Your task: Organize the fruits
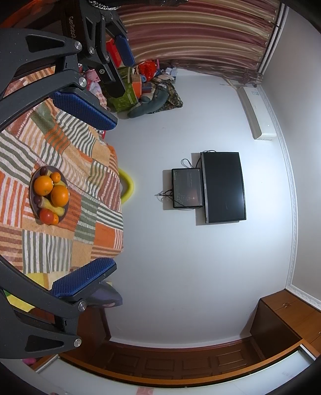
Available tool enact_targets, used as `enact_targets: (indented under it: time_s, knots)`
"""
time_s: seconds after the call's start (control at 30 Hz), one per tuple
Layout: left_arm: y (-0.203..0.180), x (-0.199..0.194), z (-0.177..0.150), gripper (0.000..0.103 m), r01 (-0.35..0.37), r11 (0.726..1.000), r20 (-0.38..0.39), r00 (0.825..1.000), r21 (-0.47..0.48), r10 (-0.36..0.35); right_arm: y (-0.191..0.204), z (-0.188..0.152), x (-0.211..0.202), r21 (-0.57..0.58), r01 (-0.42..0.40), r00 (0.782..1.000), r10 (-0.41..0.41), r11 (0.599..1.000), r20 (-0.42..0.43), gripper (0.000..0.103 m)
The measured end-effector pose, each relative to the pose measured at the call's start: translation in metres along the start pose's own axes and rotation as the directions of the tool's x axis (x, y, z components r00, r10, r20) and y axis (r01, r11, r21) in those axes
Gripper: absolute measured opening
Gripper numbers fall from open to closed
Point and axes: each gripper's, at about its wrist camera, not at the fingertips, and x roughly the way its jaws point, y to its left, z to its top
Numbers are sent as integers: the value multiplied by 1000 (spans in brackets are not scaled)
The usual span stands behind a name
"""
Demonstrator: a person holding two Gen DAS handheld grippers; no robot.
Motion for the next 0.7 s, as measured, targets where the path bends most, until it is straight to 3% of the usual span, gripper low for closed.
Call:
enact_targets:
  time_s: [0.7]
  knots:
    - [-3,0,-1,103,18,1000,-9,1000,3,-18,0,3,-1,-2,7,1000,-7,1000,-6,103]
